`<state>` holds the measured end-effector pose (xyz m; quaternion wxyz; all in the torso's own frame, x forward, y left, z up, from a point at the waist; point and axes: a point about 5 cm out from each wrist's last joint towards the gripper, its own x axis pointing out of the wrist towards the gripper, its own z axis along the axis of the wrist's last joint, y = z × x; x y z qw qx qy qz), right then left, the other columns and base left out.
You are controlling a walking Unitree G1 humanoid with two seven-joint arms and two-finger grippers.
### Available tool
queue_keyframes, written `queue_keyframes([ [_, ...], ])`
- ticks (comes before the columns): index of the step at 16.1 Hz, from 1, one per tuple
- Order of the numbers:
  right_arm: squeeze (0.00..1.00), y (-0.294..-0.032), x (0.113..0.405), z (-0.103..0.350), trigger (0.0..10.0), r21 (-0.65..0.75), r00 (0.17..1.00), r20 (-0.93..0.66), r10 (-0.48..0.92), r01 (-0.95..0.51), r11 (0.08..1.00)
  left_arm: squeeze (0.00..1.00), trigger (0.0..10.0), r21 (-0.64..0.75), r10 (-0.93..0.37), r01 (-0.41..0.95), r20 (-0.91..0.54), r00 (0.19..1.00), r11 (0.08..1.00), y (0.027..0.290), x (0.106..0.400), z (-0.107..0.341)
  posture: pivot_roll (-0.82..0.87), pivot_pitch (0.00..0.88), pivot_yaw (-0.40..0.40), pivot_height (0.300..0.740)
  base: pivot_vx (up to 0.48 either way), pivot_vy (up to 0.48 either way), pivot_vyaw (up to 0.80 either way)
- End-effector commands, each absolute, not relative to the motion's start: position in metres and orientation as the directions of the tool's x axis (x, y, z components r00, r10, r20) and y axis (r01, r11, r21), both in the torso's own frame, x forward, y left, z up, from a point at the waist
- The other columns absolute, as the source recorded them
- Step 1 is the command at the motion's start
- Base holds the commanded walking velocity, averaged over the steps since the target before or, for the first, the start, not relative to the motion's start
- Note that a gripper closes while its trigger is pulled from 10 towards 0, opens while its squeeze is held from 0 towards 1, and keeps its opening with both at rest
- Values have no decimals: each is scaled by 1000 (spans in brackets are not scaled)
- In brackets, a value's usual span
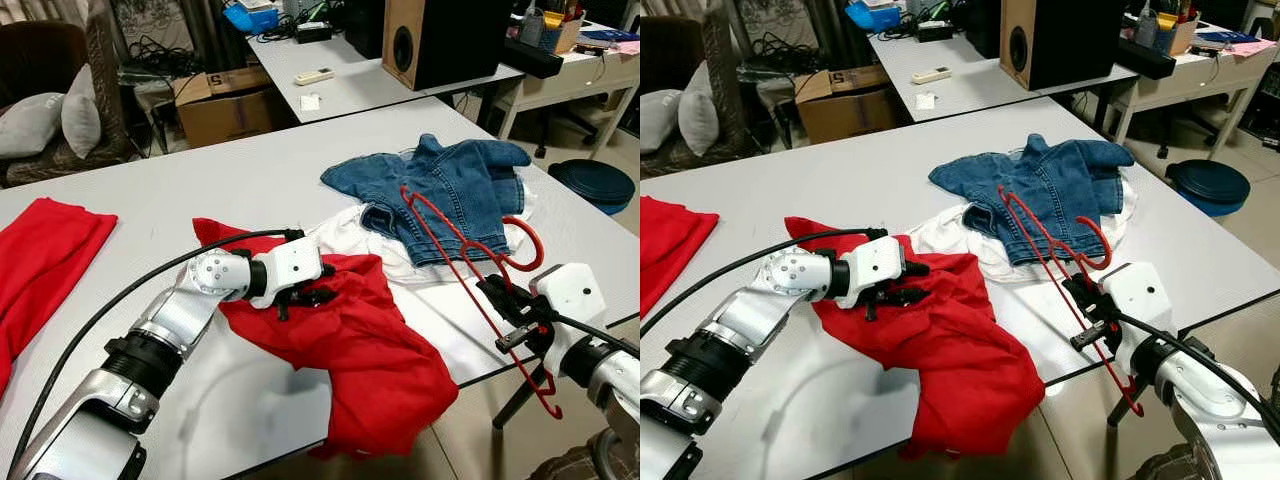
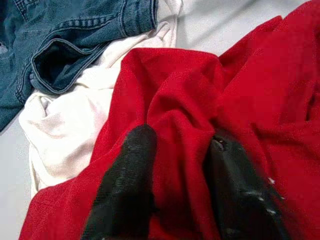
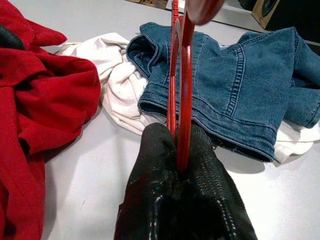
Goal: Hang hanger
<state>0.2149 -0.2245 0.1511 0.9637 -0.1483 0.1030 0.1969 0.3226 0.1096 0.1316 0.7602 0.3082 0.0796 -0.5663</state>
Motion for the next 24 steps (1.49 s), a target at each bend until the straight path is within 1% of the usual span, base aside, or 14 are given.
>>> queue_keyframes([
  [1, 0, -219, 214, 154, 10000, -242, 895, -245, 372, -428, 871, 0, 0, 393, -811, 904, -467, 352, 166, 112, 326, 136, -13, 0, 115, 740, 0, 0, 0],
  [3, 0, -218, 215, 154, 10000, -240, 896, -242, 372, -427, 872, 0, 0, 386, -815, 908, -467, 343, 160, 113, 326, 135, -13, 0, 115, 740, 0, 0, 0],
  [8, 0, -216, 215, 154, 10000, -243, 897, -232, 375, -427, 871, 0, 0, 303, -859, 934, -408, 309, 192, 114, 324, 136, -15, 0, 119, 740, 0, 0, 0],
  [10, 0, -215, 216, 154, 10000, -243, 898, -228, 376, -426, 871, 0, 0, 271, -875, 935, -362, 320, 230, 114, 323, 139, -22, 0, 122, 740, 0, 0, 0],
  [12, 0, -213, 216, 153, 10000, -241, 898, -223, 379, -428, 871, 0, 0, 225, -883, 926, -298, 363, 305, 118, 324, 142, -30, 0, 126, 740, 0, 0, 0],
  [13, 0, -211, 216, 153, 10000, -238, 898, -220, 382, -429, 871, 0, 0, 217, -875, 921, -302, 380, 325, 122, 323, 139, -34, 0, 129, 740, 0, 0, 0],
  [17, 0, -207, 216, 153, 10000, -236, 897, -214, 387, -432, 871, 0, 0, 221, -859, 909, -306, 409, 354, 129, 322, 135, -49, 0, 138, 740, 0, 0, 0],
  [18, 0, -206, 215, 153, 10000, -234, 898, -209, 387, -430, 872, 0, 0, 215, -855, 895, -273, 440, 391, 132, 324, 137, -53, 0, 140, 740, 0, 0, 0],
  [19, 0, -206, 215, 154, 10000, -236, 900, -203, 385, -426, 873, 0, 0, 158, -845, 844, -83, 529, 513, 140, 334, 163, -54, 0, 143, 740, 0, 0, 0],
  [20, 0, -207, 215, 154, 10000, -237, 901, -201, 383, -424, 874, 0, 0, 117, -824, 817, 17, 566, 564, 145, 339, 177, -53, 0, 142, 740, 0, 0, 0],
  [21, 0, -208, 215, 156, 10000, -242, 907, -190, 377, -415, 877, 0, 0, 48, -687, 707, 291, 666, 706, 180, 352, 228, -49, 0, 138, 740, 0, 0, 0],
  [22, 0, -208, 217, 158, 10000, -243, 909, -178, 377, -412, 878, 0, 0, 0, -559, 612, 408, 722, 791, 213, 357, 257, -46, 0, 135, 740, 0, 0, 0],
  [23, 0, -206, 219, 159, 10000, -243, 907, -170, 385, -418, 876, 0, 0, -28, -495, 560, 432, 754, 828, 238, 357, 267, -41, 0, 131, 740, 0, 0, 0],
  [24, 0, -204, 220, 159, 10000, -243, 903, -170, 394, -426, 872, 0, 0, 55, -513, 530, 353, 783, 846, 249, 353, 261, -35, 0, 127, 740, 0, 0, 0],
])
